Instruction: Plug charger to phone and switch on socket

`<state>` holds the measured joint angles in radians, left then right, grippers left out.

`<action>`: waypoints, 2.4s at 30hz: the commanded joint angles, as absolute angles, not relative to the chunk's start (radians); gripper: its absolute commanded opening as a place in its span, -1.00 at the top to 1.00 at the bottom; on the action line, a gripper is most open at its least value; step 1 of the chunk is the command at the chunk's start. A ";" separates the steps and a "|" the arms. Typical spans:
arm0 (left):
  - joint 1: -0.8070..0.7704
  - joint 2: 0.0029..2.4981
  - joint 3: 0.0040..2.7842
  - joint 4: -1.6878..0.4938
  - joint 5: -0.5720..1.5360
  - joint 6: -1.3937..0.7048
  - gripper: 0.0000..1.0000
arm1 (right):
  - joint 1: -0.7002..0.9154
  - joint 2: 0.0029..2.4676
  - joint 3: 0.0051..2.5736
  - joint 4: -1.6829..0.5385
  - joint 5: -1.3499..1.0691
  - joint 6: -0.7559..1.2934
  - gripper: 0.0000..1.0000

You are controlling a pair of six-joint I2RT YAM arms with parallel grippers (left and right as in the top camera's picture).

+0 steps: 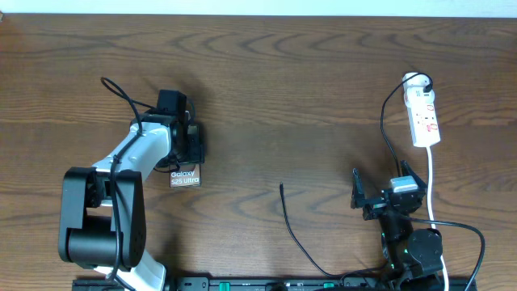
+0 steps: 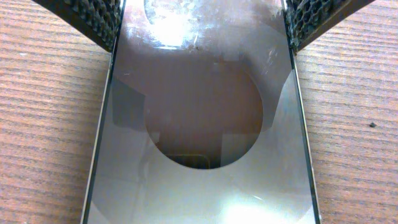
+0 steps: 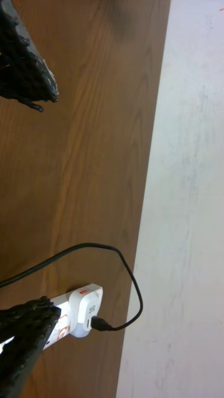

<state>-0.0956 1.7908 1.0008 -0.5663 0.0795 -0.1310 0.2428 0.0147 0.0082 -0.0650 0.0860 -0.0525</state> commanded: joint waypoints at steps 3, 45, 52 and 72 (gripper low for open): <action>-0.102 1.871 0.942 -0.566 0.194 -0.140 -0.49 | 0.250 0.006 0.006 -0.067 0.092 -0.061 -0.99; -0.102 1.871 0.941 -0.566 0.194 -0.140 -0.86 | 0.250 0.006 0.006 -0.067 0.091 -0.061 -0.98; -0.102 1.871 0.942 -0.566 0.194 -0.140 -0.86 | 0.250 0.006 0.006 -0.067 0.092 -0.061 -0.98; -0.102 1.871 0.941 -0.567 0.194 -0.140 -0.85 | 0.250 0.006 0.006 -0.067 0.092 -0.061 -0.99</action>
